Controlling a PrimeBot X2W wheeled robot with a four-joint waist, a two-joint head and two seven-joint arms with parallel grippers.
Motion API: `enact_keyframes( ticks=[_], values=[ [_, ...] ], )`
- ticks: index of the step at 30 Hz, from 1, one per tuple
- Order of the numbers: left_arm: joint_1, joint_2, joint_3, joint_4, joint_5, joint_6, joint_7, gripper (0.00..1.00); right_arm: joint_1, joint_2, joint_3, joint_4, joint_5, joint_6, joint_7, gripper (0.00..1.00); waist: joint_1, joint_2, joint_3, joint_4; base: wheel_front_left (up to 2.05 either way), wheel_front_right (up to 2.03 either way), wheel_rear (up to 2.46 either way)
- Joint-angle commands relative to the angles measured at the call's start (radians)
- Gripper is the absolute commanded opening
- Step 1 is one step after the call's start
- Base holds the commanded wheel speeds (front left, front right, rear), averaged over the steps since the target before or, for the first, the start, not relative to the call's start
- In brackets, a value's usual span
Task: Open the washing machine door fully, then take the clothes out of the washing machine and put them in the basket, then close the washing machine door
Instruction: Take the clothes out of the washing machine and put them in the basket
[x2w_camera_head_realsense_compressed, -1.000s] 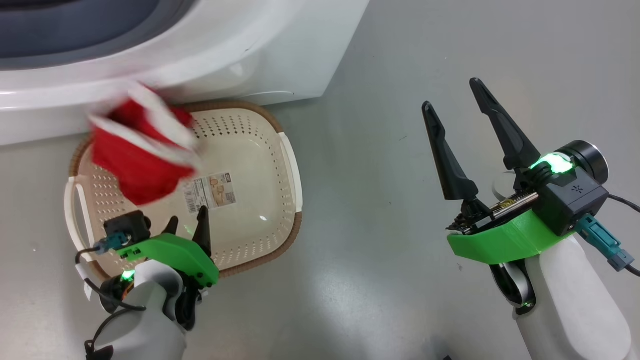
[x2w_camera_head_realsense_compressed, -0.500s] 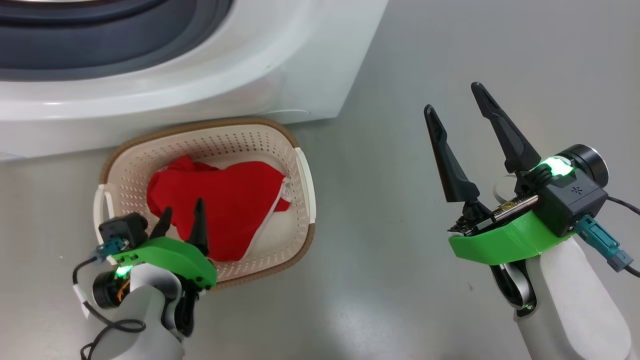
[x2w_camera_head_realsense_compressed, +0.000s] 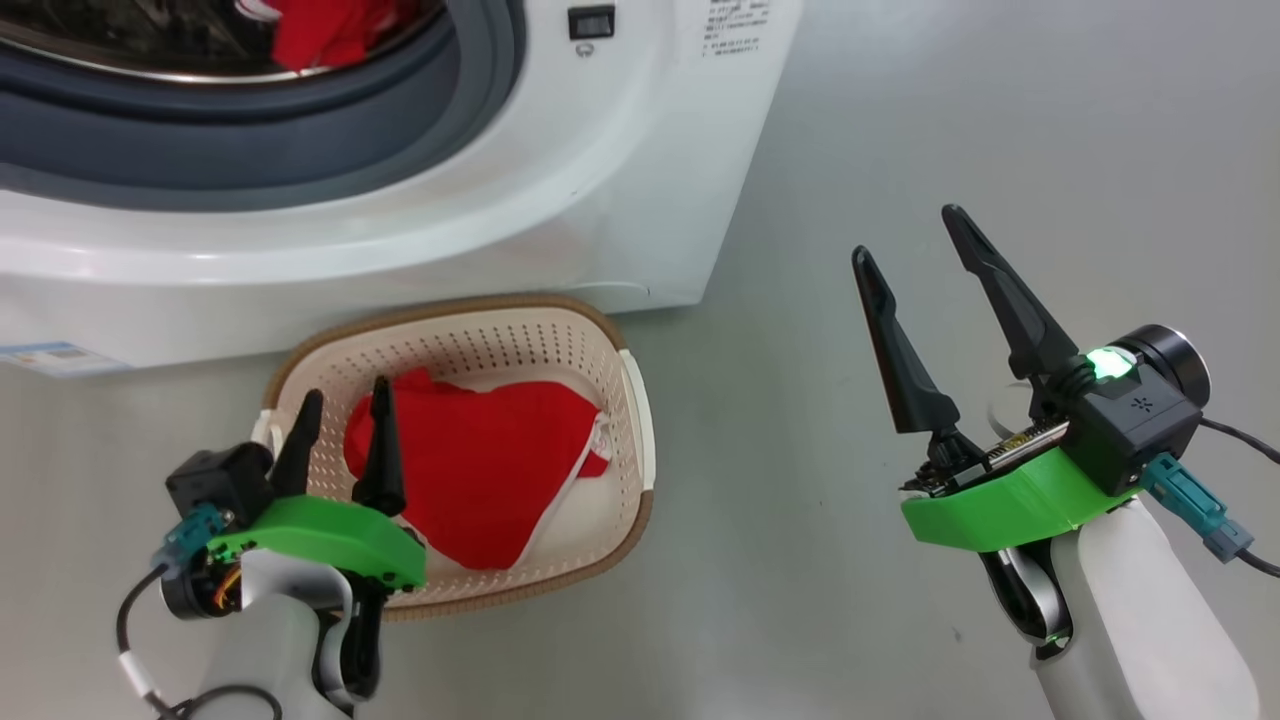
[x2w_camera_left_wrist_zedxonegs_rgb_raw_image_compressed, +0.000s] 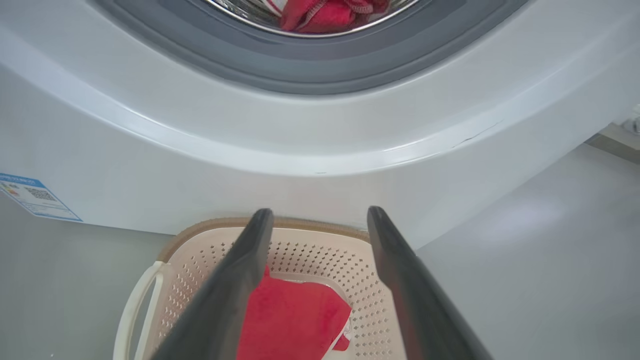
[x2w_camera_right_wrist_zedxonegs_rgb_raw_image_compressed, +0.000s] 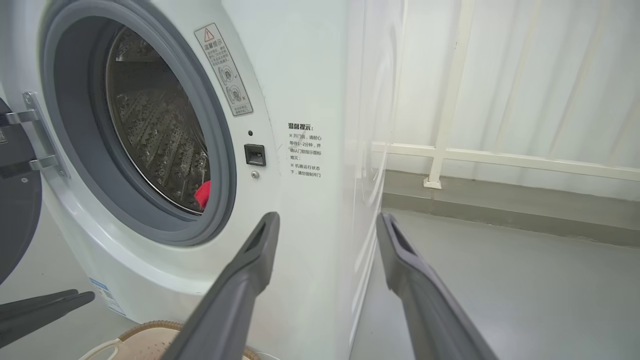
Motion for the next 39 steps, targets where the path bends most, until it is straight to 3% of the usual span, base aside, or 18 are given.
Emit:
enact_keyframes(
  ticks=[1,12,15,19,39],
  values=[
    [0.037,0.015,0.037,-0.046,0.012,-0.004,-0.012,1.00,0.027,0.003,0.011,-0.016,-0.005,0.003,-0.006,1.00,0.0000,0.0000,-0.036,0.005,0.00,0.00,0.00],
    [0.174,0.013,0.108,-0.299,0.096,0.022,-0.012,1.00,0.097,0.013,-0.048,0.009,-0.022,0.003,-0.006,1.00,0.0000,0.0000,-0.151,-0.015,0.00,0.00,0.00],
    [0.210,0.013,0.132,-0.359,0.117,0.015,-0.012,1.00,0.116,0.014,-0.062,0.013,-0.025,0.003,-0.006,1.00,0.0000,0.0000,-0.176,-0.021,0.00,0.00,0.00],
    [0.269,0.013,0.153,-0.458,0.124,-0.026,-0.012,1.00,0.147,0.016,-0.079,0.021,-0.023,0.003,-0.006,1.00,0.0000,0.0000,-0.214,-0.032,0.00,0.00,0.00],
    [0.427,0.013,0.176,-0.542,0.171,-0.029,-0.012,1.00,0.264,0.017,-0.122,0.023,-0.030,0.003,-0.006,1.00,0.0000,0.0000,-0.341,-0.044,0.00,0.00,0.00]
  ],
)
